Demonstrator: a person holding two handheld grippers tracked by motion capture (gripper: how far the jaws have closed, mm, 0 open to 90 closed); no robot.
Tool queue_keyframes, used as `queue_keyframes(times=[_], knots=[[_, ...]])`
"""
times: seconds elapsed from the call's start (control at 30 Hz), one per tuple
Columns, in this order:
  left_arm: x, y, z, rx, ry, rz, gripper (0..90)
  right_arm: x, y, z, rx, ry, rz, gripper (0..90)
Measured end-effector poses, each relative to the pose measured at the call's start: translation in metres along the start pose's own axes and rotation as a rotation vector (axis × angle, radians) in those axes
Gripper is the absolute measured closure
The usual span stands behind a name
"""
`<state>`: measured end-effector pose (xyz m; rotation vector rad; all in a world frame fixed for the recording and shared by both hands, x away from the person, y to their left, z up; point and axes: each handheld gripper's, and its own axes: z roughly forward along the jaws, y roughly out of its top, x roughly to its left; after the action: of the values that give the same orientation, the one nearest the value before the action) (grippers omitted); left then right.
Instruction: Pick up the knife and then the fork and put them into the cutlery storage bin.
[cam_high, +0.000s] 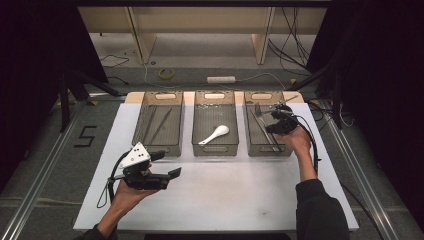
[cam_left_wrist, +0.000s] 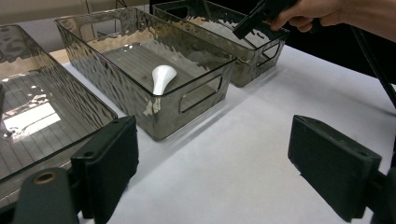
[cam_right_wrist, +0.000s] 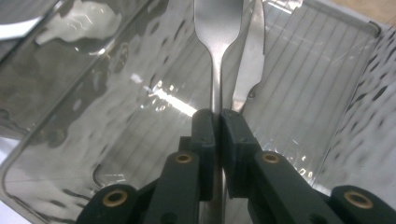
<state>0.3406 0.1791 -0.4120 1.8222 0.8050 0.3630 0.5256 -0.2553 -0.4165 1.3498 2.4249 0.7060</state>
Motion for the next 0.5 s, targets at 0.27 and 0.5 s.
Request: queue_keyframes(times=[0.27, 0.5], knots=[[-0.0004, 0.0001, 0.0001, 0.001, 0.000, 0.001, 15.8, 0.0022, -0.0002, 0.0053, 0.022, -0.015, -0.003, 84.6], [-0.0003, 0.0000, 0.0002, 0.002, -0.001, 0.002, 15.8, 0.0025, -0.0013, 0.0104, 0.041, -0.029, -0.003, 84.0]])
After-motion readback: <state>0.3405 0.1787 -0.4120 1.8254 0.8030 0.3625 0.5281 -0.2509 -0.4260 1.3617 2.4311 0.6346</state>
